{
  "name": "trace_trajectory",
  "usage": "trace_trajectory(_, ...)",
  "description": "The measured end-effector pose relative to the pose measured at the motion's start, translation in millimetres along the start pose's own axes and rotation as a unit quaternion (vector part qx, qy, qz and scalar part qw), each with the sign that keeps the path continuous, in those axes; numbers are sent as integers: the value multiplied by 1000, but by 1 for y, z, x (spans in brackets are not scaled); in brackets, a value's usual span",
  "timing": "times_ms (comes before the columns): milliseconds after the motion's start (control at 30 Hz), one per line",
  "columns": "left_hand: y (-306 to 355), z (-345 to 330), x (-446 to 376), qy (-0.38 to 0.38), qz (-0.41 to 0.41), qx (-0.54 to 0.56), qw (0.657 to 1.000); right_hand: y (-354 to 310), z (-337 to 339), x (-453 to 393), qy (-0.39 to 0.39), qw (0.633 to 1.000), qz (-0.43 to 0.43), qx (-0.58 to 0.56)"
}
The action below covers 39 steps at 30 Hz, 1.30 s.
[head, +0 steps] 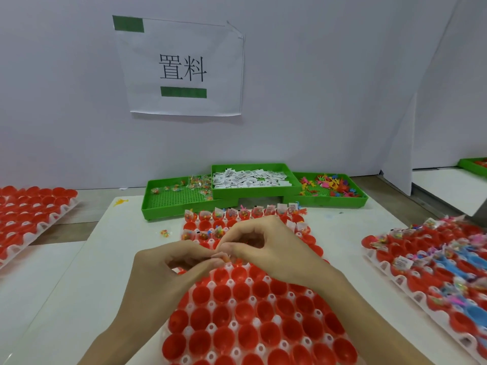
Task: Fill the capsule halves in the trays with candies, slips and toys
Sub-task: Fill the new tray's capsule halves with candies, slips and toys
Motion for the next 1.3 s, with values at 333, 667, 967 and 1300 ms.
trace_trajectory(333,0,-2,-4,-30,-44,-14,998,65,119,-47,272,945,-168,71)
trace_trajectory(667,-5,2,-3,-11,-17,-8,1000,167,172,-81,133,884,-301,332)
trace_trajectory(967,-7,3,-4,-12,-18,-8,1000,176,181,-97,89,873,-358,320)
trace_trajectory(1300,-10,2,-6,-39,-10,-17,999,183,189,-78,223,894,-313,230)
Point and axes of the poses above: each hand's wrist, its own x-axis away from the middle knuckle, its own z-axis out of the back of the hand, y = z × x, the point moved 4 cm from there along -x, towards the middle knuckle, and after that the axes turned 4 degrees about -z, right-handed, at the moved point
